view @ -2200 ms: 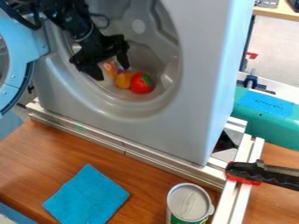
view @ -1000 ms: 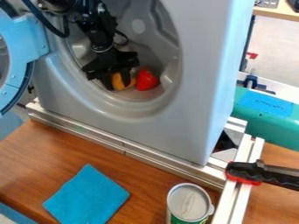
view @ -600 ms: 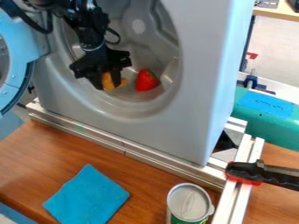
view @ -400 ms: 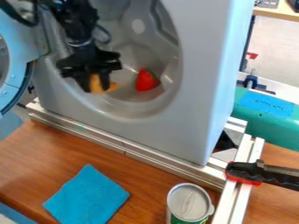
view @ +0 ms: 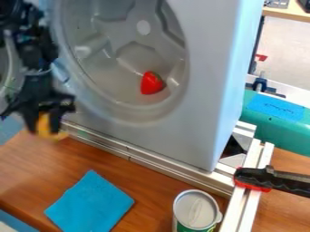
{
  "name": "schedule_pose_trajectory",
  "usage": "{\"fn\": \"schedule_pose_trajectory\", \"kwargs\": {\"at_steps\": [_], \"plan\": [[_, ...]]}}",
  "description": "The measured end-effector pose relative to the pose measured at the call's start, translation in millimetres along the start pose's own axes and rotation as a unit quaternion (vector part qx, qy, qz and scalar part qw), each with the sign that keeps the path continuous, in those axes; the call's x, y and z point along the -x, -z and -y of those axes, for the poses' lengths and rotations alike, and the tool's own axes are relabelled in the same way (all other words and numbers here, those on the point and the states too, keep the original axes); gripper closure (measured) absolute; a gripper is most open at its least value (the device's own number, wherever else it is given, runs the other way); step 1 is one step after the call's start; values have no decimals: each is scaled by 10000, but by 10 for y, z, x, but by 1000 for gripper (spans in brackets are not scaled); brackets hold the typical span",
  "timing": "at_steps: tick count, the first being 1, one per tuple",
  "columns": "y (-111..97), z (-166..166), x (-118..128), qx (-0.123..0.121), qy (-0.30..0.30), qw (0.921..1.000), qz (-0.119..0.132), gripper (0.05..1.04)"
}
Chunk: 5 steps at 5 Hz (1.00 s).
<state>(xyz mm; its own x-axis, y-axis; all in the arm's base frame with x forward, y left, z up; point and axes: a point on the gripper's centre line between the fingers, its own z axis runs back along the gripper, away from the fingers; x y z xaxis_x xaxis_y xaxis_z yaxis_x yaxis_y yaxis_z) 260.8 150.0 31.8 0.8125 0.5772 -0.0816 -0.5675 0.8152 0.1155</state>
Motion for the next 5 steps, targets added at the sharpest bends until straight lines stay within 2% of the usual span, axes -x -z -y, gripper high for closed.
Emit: {"fn": "schedule_pose_trajectory", "kwargs": {"at_steps": [1,2,3,4,5], "plan": [[223,-249,113,-183,-12,9978,-639,585],[475,-381,258,-479,-50,9920,-1166,585],[670,-417,331,-625,17,9893,-1315,585],[839,-432,485,-691,83,9902,-1211,585],[862,-397,494,-559,327,9968,-457,585]]}}
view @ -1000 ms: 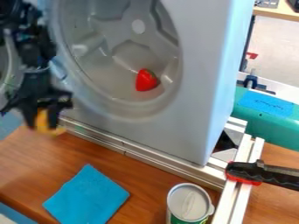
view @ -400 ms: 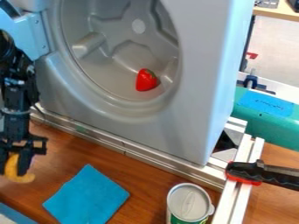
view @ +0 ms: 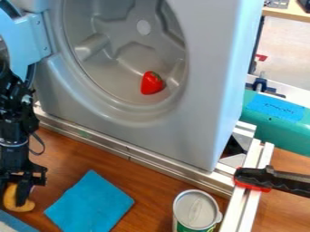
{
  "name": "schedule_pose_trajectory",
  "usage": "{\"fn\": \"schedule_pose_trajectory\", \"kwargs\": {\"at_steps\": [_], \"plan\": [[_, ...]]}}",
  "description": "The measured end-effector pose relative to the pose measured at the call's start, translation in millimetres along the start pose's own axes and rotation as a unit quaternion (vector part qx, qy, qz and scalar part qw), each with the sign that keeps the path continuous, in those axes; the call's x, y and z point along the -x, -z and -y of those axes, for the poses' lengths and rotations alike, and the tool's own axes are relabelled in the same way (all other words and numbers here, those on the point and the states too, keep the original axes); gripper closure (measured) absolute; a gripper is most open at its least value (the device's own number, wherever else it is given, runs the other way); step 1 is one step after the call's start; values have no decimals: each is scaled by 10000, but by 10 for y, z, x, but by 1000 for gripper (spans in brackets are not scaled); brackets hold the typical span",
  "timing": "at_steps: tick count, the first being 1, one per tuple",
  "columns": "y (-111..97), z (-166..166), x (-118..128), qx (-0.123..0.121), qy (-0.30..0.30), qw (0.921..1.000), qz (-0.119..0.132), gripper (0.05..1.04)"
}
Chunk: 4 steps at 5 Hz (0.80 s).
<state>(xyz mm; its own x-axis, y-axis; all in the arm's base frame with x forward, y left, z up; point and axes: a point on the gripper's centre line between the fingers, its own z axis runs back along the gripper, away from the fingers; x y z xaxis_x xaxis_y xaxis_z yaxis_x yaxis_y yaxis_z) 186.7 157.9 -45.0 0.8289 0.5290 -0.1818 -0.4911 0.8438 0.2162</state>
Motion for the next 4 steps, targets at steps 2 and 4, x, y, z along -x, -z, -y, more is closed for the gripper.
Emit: {"fn": "schedule_pose_trajectory", "kwargs": {"at_steps": [2,4], "plan": [[-216,217,-248,1033,407,9879,1085,585],[-28,153,-404,770,-227,9961,352,202]]}}
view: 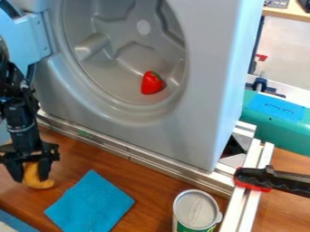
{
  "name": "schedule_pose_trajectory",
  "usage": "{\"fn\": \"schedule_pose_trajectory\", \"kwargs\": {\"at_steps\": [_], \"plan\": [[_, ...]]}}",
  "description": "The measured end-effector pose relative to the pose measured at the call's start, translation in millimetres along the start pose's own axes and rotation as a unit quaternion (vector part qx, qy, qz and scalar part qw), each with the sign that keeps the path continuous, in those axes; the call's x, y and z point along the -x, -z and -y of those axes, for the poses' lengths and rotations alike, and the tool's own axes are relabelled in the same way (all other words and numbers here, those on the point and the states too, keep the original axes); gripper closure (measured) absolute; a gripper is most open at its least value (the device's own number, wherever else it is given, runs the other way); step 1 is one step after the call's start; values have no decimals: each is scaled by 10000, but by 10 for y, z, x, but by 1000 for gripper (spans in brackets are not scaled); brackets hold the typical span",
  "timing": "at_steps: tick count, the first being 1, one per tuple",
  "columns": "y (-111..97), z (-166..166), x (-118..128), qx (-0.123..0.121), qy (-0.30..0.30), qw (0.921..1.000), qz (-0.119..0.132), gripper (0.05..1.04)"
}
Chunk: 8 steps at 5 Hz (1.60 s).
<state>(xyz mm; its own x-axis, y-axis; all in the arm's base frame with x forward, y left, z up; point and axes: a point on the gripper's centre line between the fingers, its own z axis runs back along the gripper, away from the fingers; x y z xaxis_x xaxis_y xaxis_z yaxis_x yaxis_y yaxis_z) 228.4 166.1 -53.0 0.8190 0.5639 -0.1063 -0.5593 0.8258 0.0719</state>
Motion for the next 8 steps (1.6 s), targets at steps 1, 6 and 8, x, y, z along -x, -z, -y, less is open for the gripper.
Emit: {"fn": "schedule_pose_trajectory", "kwargs": {"at_steps": [1,6,8], "plan": [[54,55,44,-190,126,9995,-233,64],[-1282,774,203,344,1891,9746,1152,74],[-1514,1183,-51,751,3248,9270,1719,74]]}}
